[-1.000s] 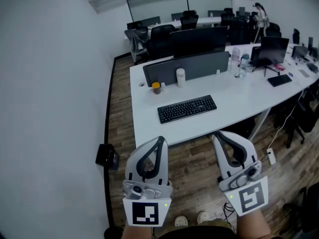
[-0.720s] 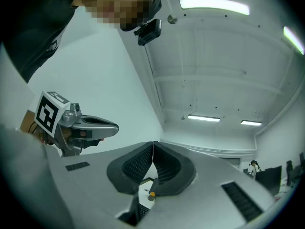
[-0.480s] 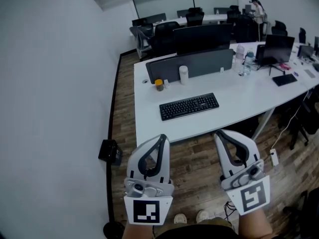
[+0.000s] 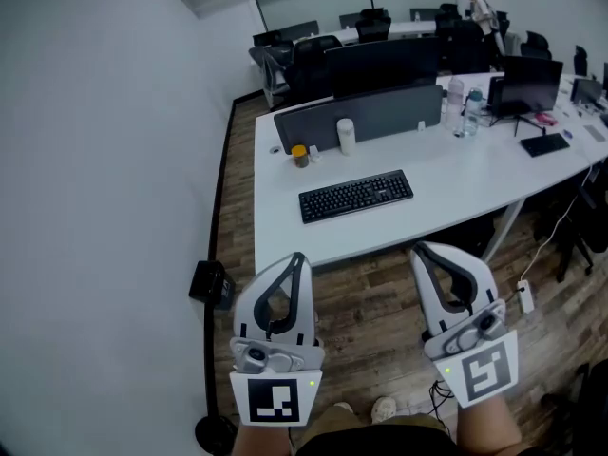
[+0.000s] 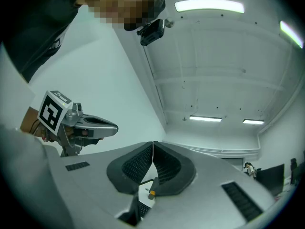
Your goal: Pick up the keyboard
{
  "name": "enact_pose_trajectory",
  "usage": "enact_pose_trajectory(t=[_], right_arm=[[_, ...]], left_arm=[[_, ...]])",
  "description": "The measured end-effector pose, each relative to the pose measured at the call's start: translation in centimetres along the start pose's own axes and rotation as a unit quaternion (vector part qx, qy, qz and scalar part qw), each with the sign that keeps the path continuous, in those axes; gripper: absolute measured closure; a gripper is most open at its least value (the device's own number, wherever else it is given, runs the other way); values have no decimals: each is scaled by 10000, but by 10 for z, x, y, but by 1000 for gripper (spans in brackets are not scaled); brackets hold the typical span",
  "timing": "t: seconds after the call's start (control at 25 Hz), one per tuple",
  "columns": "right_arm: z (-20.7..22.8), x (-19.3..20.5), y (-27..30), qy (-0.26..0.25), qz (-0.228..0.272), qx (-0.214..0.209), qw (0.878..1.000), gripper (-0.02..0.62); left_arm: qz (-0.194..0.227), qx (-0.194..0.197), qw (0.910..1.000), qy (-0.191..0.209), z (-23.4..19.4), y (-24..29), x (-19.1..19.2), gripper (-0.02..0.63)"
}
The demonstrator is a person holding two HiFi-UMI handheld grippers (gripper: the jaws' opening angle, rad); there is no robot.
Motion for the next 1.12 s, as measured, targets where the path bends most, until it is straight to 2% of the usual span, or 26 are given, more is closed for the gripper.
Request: enact_pose_trajectory(t=[0.6, 1.12], right_arm=[[13, -5, -25, 7, 140, 1, 9999, 563], [15, 24, 5, -148, 61, -19, 9999, 563]], left_arm=[[-2, -47, 9999, 108, 22, -7, -12, 597], [48, -113, 9999, 114, 1, 18, 23, 597]])
Point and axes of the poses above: the fingertips, and each gripper's own axes: y forward along the fingers, z to its right, x out of its underside, the point moved 8 cm from there along -y, backward along the fingers, and after that the axes turned 12 degrees about -y, right-handed, at the moved point
